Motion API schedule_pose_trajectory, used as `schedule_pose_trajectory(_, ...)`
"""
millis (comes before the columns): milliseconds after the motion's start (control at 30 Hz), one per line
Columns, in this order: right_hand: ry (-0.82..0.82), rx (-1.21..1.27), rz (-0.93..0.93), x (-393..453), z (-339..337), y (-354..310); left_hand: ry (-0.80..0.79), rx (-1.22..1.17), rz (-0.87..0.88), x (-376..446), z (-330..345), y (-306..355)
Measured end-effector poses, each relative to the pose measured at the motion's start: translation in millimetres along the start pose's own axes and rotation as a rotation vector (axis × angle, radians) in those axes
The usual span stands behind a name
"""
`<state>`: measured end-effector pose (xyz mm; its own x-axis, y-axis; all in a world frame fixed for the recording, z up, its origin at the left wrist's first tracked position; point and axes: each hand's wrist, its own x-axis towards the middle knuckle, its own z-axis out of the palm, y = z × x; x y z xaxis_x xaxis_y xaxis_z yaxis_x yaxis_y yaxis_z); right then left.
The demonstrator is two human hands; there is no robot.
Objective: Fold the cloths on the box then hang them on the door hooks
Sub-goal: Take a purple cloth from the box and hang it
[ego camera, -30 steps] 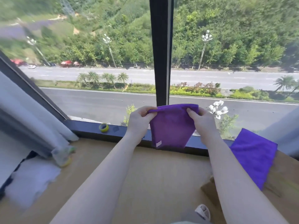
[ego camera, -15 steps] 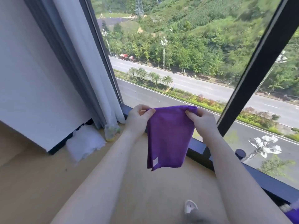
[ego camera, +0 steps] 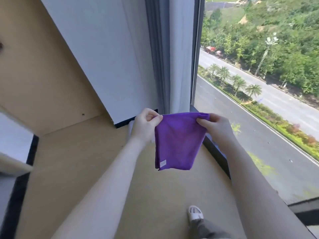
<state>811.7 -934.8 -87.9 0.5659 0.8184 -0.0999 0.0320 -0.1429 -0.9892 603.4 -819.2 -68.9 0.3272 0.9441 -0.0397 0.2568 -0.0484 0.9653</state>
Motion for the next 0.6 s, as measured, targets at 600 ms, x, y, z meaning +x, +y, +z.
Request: schedule_pose_trajectory(600, -0.542, -0.059, -0.13, 196.3, 151.7, -66.0, 0.462, 0.012, -0.034, 99.4, -96.8, 6.5)
